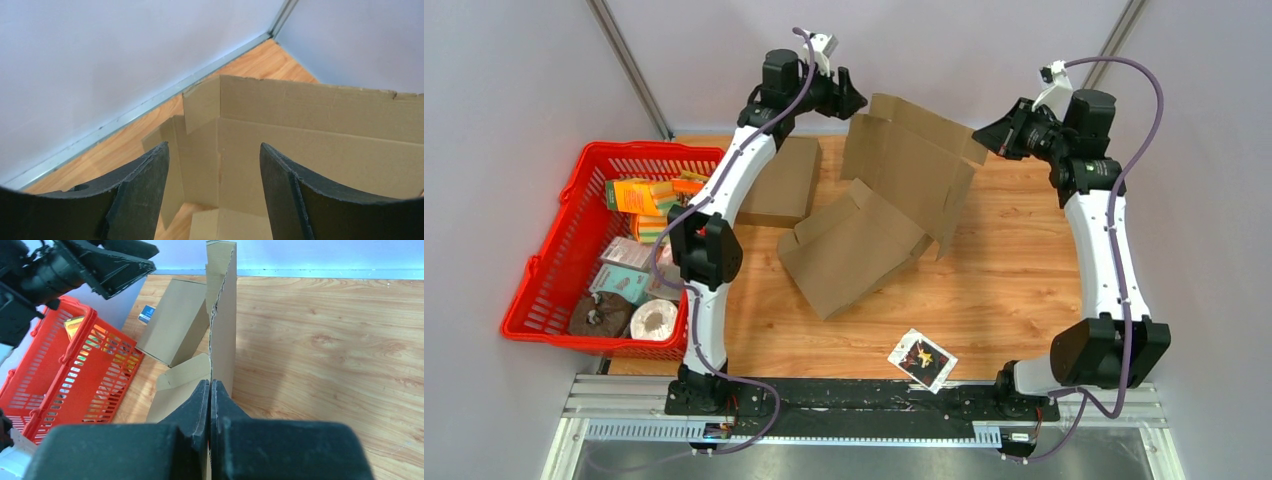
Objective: Fold the paper box
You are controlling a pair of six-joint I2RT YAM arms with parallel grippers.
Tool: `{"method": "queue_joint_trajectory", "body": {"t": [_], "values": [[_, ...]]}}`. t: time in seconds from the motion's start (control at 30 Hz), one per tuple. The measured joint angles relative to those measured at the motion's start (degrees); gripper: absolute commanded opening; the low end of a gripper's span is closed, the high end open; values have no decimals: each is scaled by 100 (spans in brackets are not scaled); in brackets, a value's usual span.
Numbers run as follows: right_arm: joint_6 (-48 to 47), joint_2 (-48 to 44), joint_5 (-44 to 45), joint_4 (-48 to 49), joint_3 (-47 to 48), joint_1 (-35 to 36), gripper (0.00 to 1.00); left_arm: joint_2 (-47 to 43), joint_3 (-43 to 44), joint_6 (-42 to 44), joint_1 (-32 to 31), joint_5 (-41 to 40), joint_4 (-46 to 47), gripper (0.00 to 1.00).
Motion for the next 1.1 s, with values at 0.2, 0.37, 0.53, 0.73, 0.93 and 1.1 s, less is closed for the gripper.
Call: {"method": "queue_joint_trajectory", "body": {"t": [0.2,0.37,0.53,0.73,0.93,1.1], "values": [[4,-260,-111,79,-122,0,1,332,116,-337,0,284,667,78],[11,-291,-192,122,-170,11,1,870,483,-643,0,258,1012,80],[9,-293,-219,118,-181,57,1,1215,553,-909,0,87,1283,80],[4,-299,-247,116,-181,129,1,1803,1058,-1517,0,404,1875,65],[-2,-372,-243,107,-181,129,1,2006,1051,-2055,0,927,2430,31],[-2,-444,-219,111,-181,131,30,1945,813,-2046,0,1143,2614,4]]}}
